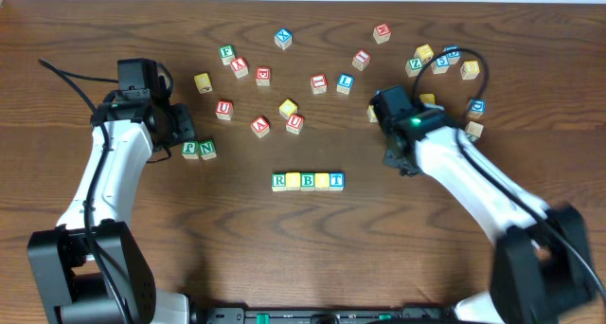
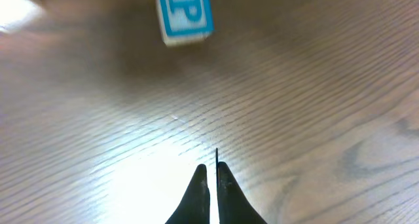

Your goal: Spell out ROBOT

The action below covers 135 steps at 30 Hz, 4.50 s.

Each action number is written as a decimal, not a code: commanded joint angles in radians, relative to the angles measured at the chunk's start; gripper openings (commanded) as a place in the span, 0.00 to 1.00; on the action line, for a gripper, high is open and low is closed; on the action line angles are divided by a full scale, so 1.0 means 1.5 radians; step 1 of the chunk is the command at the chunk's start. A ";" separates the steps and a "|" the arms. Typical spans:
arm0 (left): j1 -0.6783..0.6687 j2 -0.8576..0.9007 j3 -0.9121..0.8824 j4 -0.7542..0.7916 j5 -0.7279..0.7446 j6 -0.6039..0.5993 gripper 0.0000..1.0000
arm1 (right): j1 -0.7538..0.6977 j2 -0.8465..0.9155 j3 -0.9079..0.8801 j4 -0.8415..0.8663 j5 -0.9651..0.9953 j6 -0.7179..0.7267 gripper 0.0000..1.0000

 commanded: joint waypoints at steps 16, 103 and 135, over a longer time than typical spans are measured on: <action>0.001 -0.005 0.012 -0.002 -0.003 0.005 0.45 | -0.003 -0.277 0.006 -0.073 0.019 -0.011 0.99; -0.099 -1.086 -0.769 0.380 0.062 0.007 0.45 | -0.003 -0.277 0.006 -0.073 0.017 -0.011 0.99; -0.099 -1.086 -0.769 0.380 0.062 0.007 0.45 | -0.102 -1.064 -0.762 0.571 -0.262 -0.539 0.99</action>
